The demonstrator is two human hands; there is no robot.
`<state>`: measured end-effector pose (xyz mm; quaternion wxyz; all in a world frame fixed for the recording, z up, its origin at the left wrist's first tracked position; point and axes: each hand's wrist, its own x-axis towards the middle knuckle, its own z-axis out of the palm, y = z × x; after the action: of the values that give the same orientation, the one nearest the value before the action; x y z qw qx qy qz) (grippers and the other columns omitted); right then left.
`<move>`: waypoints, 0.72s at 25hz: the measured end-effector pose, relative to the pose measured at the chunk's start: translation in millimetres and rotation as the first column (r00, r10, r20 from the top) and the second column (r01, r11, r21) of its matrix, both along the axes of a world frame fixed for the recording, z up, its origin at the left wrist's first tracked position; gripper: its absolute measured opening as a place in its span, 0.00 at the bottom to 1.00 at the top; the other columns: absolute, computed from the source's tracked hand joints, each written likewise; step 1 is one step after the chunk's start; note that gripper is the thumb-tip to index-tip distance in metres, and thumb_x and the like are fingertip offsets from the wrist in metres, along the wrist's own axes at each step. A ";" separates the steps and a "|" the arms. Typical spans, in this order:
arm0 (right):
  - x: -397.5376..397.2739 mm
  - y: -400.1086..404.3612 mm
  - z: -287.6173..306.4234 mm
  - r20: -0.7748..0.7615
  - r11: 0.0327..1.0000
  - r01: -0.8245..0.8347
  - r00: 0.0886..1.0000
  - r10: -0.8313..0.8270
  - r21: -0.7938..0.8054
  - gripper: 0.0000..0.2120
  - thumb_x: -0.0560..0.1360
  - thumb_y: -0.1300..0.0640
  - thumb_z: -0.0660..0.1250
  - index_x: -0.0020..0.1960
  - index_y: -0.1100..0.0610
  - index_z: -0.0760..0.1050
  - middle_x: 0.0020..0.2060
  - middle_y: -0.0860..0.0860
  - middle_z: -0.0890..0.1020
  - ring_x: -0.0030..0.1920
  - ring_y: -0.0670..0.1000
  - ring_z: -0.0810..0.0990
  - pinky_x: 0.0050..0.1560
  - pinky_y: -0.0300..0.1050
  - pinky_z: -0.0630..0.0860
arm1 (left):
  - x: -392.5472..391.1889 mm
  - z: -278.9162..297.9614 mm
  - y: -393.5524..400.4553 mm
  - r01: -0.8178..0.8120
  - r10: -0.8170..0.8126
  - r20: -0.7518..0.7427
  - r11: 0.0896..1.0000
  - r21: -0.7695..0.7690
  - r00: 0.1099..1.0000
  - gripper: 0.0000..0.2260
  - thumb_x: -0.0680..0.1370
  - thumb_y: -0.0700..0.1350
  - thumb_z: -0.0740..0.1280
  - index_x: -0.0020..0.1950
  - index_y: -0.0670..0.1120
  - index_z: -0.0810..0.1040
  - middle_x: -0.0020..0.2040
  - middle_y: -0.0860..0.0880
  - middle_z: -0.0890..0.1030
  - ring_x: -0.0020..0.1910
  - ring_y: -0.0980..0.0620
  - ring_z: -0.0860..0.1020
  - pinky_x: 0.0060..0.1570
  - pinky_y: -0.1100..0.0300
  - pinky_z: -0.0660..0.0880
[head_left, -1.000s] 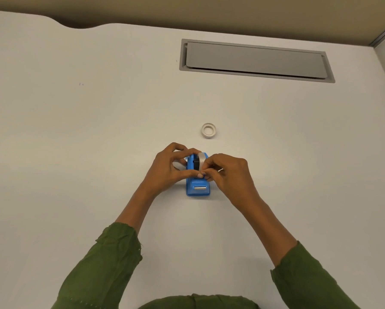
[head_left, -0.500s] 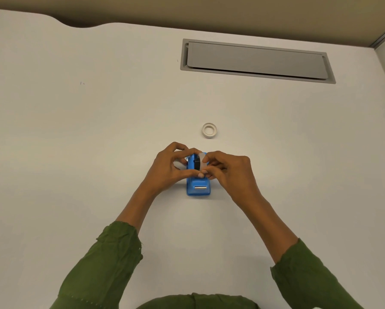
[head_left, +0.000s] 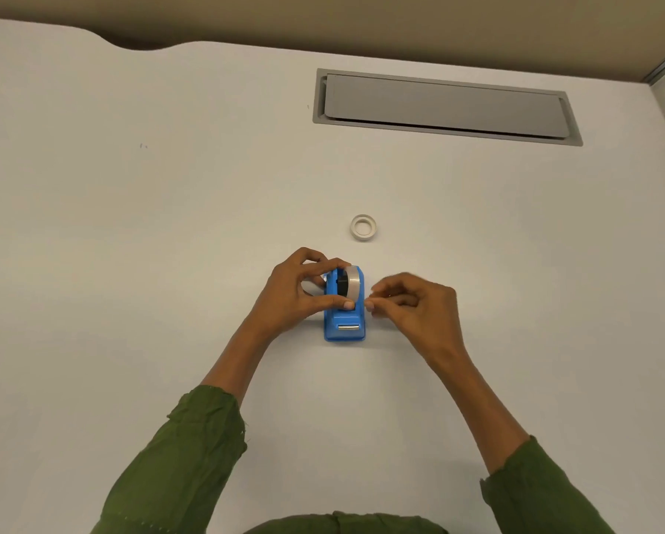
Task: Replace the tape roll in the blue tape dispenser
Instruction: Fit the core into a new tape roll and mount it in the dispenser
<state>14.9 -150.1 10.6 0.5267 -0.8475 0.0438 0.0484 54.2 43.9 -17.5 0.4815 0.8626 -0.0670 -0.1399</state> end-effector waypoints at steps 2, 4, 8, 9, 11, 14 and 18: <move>4.5 3.3 2.9 0.127 0.998 -0.029 0.991 0.035 -0.046 0.12 0.67 0.59 0.75 0.50 0.55 0.80 0.40 0.50 0.83 0.37 0.46 0.82 0.42 0.30 0.78 | 0.7 -0.4 -0.1 0.001 -0.001 -0.003 1.000 0.017 1.000 0.25 0.63 0.55 0.76 0.58 0.53 0.78 0.54 0.53 0.73 0.41 0.61 0.76 0.41 0.70 0.71; 9.6 10.1 5.0 0.226 0.980 -0.099 0.965 0.137 -0.171 0.14 0.68 0.60 0.75 0.52 0.57 0.80 0.41 0.52 0.82 0.37 0.45 0.80 0.40 0.26 0.75 | 1.4 -0.6 -1.2 0.001 -0.001 -0.006 1.000 0.018 1.000 0.25 0.63 0.53 0.76 0.58 0.50 0.78 0.55 0.51 0.74 0.42 0.56 0.76 0.42 0.68 0.72; 14.3 17.3 5.5 0.270 0.955 -0.115 0.944 0.190 -0.272 0.10 0.69 0.62 0.74 0.50 0.59 0.82 0.41 0.55 0.82 0.36 0.45 0.77 0.38 0.26 0.73 | 0.0 2.5 -1.2 0.001 -0.001 -0.008 1.000 -0.006 1.000 0.24 0.64 0.52 0.77 0.59 0.50 0.79 0.56 0.48 0.74 0.44 0.52 0.77 0.46 0.56 0.77; 14.6 17.7 4.9 0.273 0.954 -0.108 0.944 0.188 -0.281 0.09 0.69 0.62 0.73 0.49 0.60 0.82 0.40 0.55 0.82 0.36 0.45 0.77 0.38 0.26 0.73 | 0.0 2.4 -1.2 0.000 0.000 -0.008 1.000 -0.007 1.000 0.24 0.64 0.52 0.77 0.59 0.50 0.79 0.56 0.48 0.74 0.45 0.52 0.77 0.47 0.55 0.77; 14.3 18.4 4.2 0.283 0.950 -0.096 0.941 0.183 -0.296 0.07 0.69 0.62 0.73 0.47 0.60 0.82 0.40 0.55 0.83 0.36 0.45 0.77 0.39 0.31 0.75 | 0.2 1.3 -1.1 0.003 -0.003 -0.011 1.000 0.001 1.000 0.25 0.64 0.52 0.76 0.59 0.50 0.78 0.56 0.49 0.74 0.45 0.53 0.77 0.47 0.56 0.78; 12.4 18.3 4.3 0.297 0.955 -0.082 0.940 0.169 -0.286 0.05 0.70 0.62 0.72 0.46 0.60 0.82 0.39 0.55 0.83 0.36 0.46 0.77 0.38 0.38 0.78 | -1.9 -0.2 -0.3 0.006 -0.007 -0.011 1.000 -0.016 1.000 0.26 0.64 0.54 0.76 0.60 0.51 0.77 0.56 0.51 0.73 0.44 0.57 0.77 0.42 0.65 0.78; 13.0 15.8 4.6 0.232 0.979 -0.107 0.962 0.146 -0.172 0.15 0.70 0.59 0.73 0.56 0.54 0.78 0.44 0.50 0.80 0.38 0.44 0.79 0.37 0.36 0.80 | -5.9 1.3 -1.2 0.033 -0.033 -0.007 0.999 -0.038 0.999 0.27 0.65 0.54 0.75 0.62 0.53 0.74 0.56 0.52 0.72 0.45 0.58 0.77 0.38 0.70 0.78</move>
<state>27.9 -134.4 15.3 0.4550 -0.8872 -0.0719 -0.0261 48.3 42.7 -16.2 0.4954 0.8517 -0.0820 -0.1497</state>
